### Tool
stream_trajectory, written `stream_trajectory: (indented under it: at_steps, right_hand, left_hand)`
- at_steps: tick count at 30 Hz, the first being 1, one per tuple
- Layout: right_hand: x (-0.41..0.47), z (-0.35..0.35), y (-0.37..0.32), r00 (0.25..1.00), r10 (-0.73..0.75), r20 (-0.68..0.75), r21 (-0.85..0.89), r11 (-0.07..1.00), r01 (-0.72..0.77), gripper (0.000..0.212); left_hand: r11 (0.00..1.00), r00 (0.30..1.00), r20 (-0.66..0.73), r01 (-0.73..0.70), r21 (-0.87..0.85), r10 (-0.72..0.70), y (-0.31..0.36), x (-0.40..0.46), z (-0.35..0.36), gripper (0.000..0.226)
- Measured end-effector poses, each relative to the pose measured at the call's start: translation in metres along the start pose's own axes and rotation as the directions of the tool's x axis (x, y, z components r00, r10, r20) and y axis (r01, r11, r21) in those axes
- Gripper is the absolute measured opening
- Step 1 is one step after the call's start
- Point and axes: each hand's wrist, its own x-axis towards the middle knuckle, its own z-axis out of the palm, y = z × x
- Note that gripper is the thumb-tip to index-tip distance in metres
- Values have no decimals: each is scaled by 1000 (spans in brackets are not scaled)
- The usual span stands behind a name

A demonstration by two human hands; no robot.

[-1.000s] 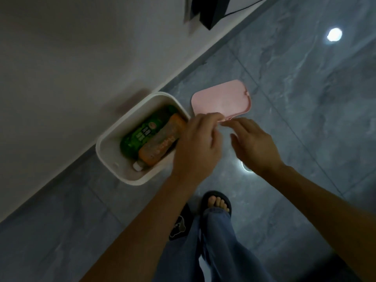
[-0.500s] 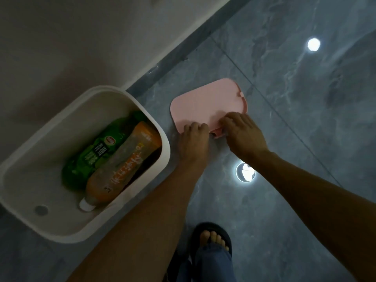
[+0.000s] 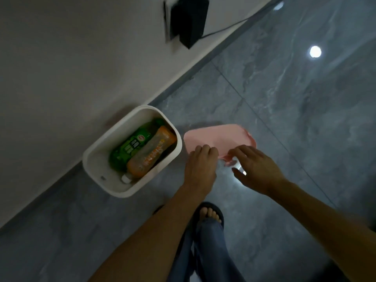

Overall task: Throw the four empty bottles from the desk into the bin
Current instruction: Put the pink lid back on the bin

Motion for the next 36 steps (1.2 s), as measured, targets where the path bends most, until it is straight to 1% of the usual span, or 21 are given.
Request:
stream_trajectory:
  at_steps: [2,5,8,10,14,15,16,17,18,20,21,22,24,25,26,27,29,31,34,36]
  right_hand:
    - [-24,-30,-21,999,-28,25,-5,1000,28,43]
    - [-50,-70,-58,996,-79,27,-1,997,79,35]
    - [-65,-104,-98,992,-127,21,49,991,125,31]
    - [-69,-124,-125,992,-130,0,85,988,129,31]
    - [-62,-147,-178,995,-74,-61,236,968,87,32]
    - [-58,-147,-190,996,-30,-81,308,950,54,31]
    - [-55,-146,-203,994,45,-95,407,913,-2,29]
    - [-51,-144,-215,986,141,-92,528,846,-72,28]
    - [-46,-141,-227,969,241,-63,643,752,-145,27]
    - [-35,-129,-247,923,384,39,796,546,-261,22]
    - [-29,-120,-256,898,428,107,852,426,-305,22]
    - [-23,-111,-262,868,459,190,896,280,-344,23]
    - [-10,-96,-273,788,492,370,918,-65,-391,24]
    - [-4,-90,-276,747,489,451,892,-232,-387,24]
    - [3,-84,-277,709,477,520,850,-369,-376,24]
    - [10,-79,-277,678,462,572,807,-464,-365,26]
    - [24,-68,-273,654,429,623,752,-559,-349,30]
    - [36,-58,-268,650,388,654,712,-606,-354,32]
    - [46,-46,-258,620,358,698,671,-628,-393,32]
    - [49,-42,-252,614,357,704,668,-626,-402,26]
  left_hand:
    - [1000,999,27,-17,-6,18,16,-29,-32,29]
    - [1000,998,70,-10,-3,11,33,-73,-80,27]
    - [1000,997,75,19,4,-19,35,-111,-130,26]
    - [999,995,87,38,17,-39,29,-130,-161,29]
    - [993,995,70,70,96,-77,5,-150,-211,36]
    - [990,996,58,66,123,-73,-2,-152,-220,40]
    - [988,997,37,62,141,-68,-11,-153,-227,44]
    - [986,998,5,60,155,-62,-19,-153,-233,48]
    - [984,998,-35,56,169,-51,-27,-151,-236,51]
    - [986,989,-149,39,160,-15,-42,-146,-236,56]
    - [992,978,-209,36,125,-10,-50,-143,-233,56]
    - [995,968,-250,42,88,-19,-57,-140,-227,55]
    - [994,964,-254,92,55,-75,-70,-136,-209,57]
    - [990,966,-231,128,51,-113,-77,-136,-196,59]
    - [986,967,-205,162,46,-149,-83,-136,-183,60]
    - [982,968,-180,185,40,-175,-89,-137,-170,61]
    - [980,972,-132,198,31,-192,-99,-139,-146,62]
    - [980,976,-110,195,35,-190,-107,-137,-126,63]
    - [979,973,-128,198,38,-192,-115,-129,-103,68]
    - [980,973,-135,196,42,-188,-117,-124,-91,70]
